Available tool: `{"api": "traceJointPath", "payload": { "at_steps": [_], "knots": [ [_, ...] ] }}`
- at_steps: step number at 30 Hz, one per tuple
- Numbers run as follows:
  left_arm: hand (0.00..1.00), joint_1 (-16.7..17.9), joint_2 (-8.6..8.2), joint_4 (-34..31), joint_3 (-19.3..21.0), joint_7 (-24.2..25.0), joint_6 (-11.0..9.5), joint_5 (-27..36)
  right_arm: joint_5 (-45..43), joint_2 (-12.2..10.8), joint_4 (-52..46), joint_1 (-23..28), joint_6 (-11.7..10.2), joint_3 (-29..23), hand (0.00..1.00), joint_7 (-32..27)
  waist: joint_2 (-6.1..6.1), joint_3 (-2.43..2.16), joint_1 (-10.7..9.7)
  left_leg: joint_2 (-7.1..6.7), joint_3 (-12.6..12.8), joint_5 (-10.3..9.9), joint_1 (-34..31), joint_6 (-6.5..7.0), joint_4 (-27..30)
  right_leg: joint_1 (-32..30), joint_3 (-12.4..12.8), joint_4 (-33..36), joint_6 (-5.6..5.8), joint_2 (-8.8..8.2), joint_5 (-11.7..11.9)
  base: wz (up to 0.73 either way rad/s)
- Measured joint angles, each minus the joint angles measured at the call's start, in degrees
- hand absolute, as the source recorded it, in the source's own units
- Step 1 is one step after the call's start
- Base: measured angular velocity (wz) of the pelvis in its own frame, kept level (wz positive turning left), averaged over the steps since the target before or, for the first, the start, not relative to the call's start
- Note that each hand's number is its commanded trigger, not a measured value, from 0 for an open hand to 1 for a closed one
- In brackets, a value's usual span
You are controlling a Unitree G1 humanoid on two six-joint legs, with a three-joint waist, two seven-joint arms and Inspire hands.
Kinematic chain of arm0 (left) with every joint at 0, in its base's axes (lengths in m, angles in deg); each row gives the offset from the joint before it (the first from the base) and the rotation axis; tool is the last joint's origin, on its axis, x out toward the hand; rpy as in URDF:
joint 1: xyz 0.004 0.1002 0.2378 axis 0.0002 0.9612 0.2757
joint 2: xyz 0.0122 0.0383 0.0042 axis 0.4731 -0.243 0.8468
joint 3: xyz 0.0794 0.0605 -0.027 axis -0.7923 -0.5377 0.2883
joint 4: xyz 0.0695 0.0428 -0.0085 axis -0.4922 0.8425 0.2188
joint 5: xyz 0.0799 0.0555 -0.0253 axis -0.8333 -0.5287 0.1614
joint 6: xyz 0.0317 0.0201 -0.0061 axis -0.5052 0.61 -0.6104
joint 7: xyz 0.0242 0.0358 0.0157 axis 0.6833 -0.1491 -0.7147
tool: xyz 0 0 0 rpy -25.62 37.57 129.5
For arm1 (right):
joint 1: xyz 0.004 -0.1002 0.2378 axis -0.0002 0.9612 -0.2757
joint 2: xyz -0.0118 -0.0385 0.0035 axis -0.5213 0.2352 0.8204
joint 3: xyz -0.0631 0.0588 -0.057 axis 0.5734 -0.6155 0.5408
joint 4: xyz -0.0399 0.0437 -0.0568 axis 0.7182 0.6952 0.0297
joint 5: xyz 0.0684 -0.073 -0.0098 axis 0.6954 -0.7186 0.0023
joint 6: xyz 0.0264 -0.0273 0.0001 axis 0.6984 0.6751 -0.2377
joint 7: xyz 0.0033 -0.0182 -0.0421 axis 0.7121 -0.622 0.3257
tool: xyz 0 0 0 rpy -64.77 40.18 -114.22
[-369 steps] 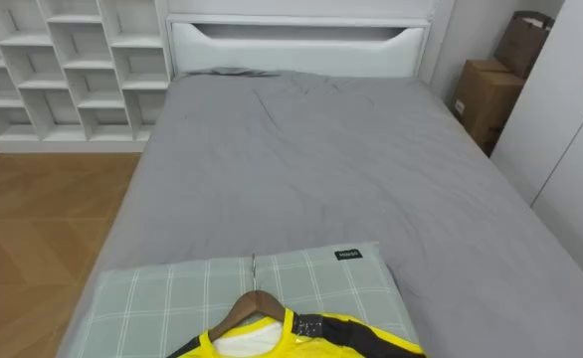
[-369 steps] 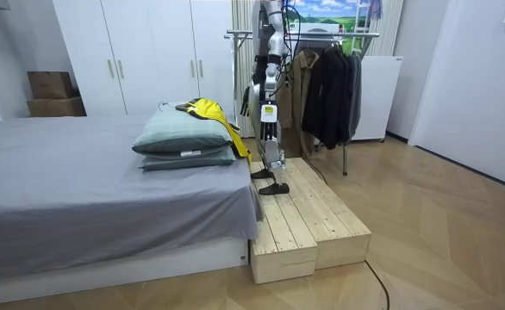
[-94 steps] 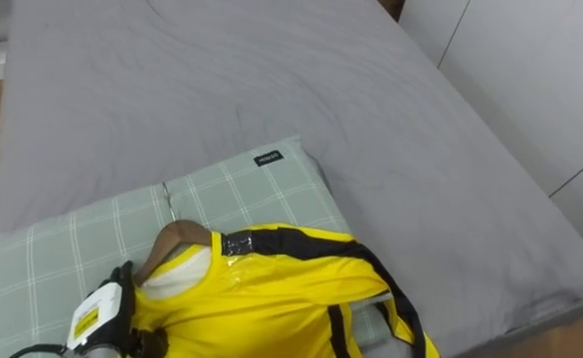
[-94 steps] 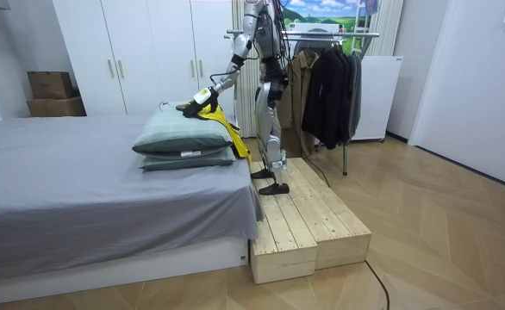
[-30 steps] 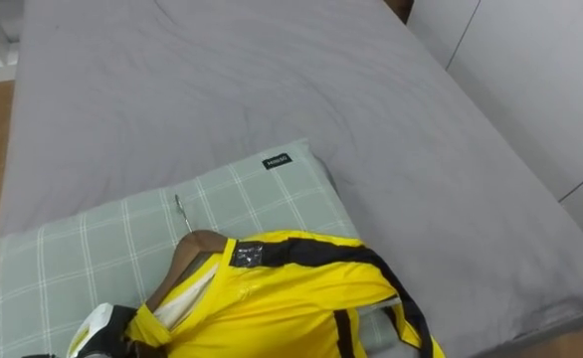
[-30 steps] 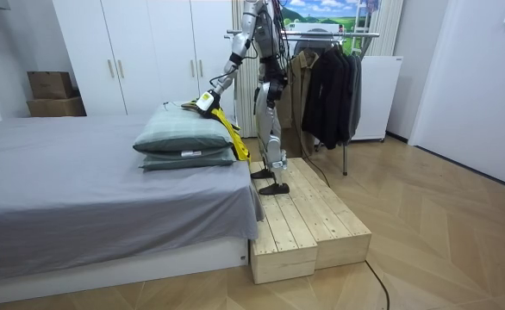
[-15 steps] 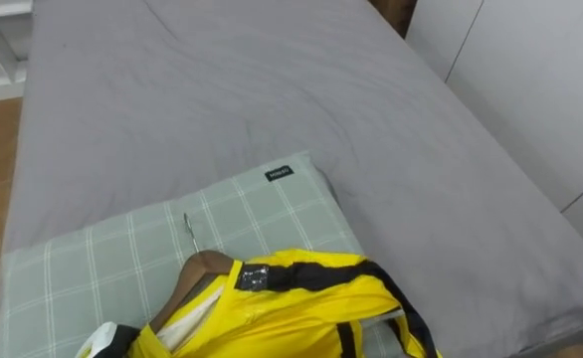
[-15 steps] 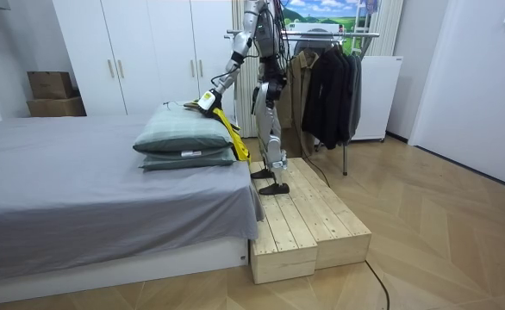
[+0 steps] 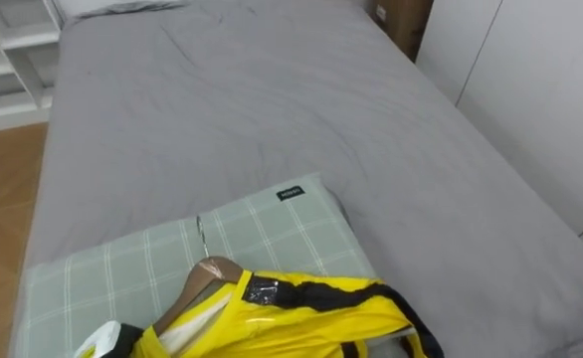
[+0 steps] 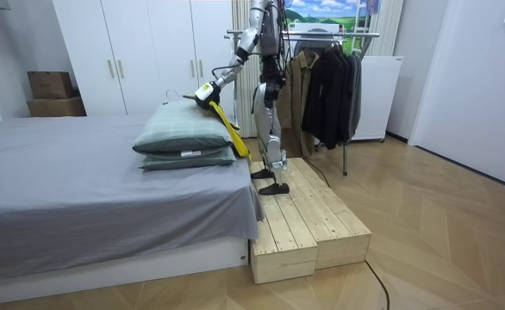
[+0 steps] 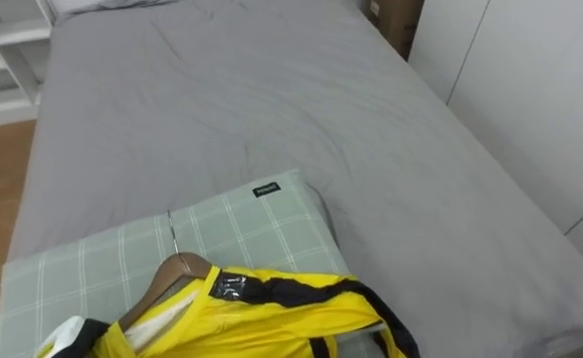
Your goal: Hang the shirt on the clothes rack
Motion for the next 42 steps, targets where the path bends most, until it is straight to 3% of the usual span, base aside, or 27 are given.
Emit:
{"api": "traceJointPath", "payload": {
  "at_steps": [7,16,21,28,35,42],
  "knots": [
    [1.0,3.77,0.0,-6.1,-0.01,-5.52,-0.11,-1.94,0.72,0.05,-1.11,3.07,-0.32,-1.1,0.0,-1.84,1.33,-0.72,-0.09,0.05,-0.34,-0.03,4.26,-0.05,-1.14,4.25,-0.57,-1.01,-0.03,-0.04,-0.24,0.03],
    [1.0,11.11,-0.19,-17.29,-0.03,-8.69,-0.46,-1.76,0.41,-0.78,-1.14,3.14,-0.31,-2.9,0.0,-2.14,0.68,-0.52,-0.29,-0.08,-2.41,-0.06,6.29,-0.09,-1.53,6.76,-1.41,-1.88,-0.13,-0.04,-0.37,0.06],
    [1.0,11.26,-0.18,-18.21,0.0,-9.51,-2.5,-1.75,0.41,-1.6,-1.15,3.11,-0.77,-4.44,0.0,-2.16,0.02,-0.71,0.22,-0.12,-3.1,-0.06,6.53,-0.1,-1.49,6.97,-1.55,-2.03,-0.17,0.01,-0.41,0.03],
    [1.0,12.52,0.1,-22.15,0.0,-10.76,-4.26,-1.56,-0.07,-1.93,-1.17,3.39,-1.13,-4.97,0.0,-2.4,-0.35,-0.6,0.07,-0.06,-3.52,-0.21,7.67,-0.23,-1.82,8.87,-1.76,-3.13,-0.18,0.06,-0.47,0.02],
    [1.0,12.75,0.41,-25.73,0.17,-12.89,-4.35,-1.55,-0.7,-1.91,-1.19,4.41,-1.63,-5.93,0.0,-3.83,-0.18,-0.61,0.26,-0.01,-3.8,-0.25,8.32,-0.26,-2.44,9.72,-1.88,-3.89,-0.18,0.13,-0.47,0.03],
    [1.0,13.0,0.9,-35.19,1.21,-14.26,-4.35,-1.15,-2.46,-1.82,-1.41,5.38,-1.51,-8.26,0.0,-6.2,0.29,-0.76,0.5,-0.02,-3.76,-0.24,8.55,-0.26,-2.46,9.81,-1.89,-3.75,-0.19,0.11,-0.47,0.0]
  ]
}}
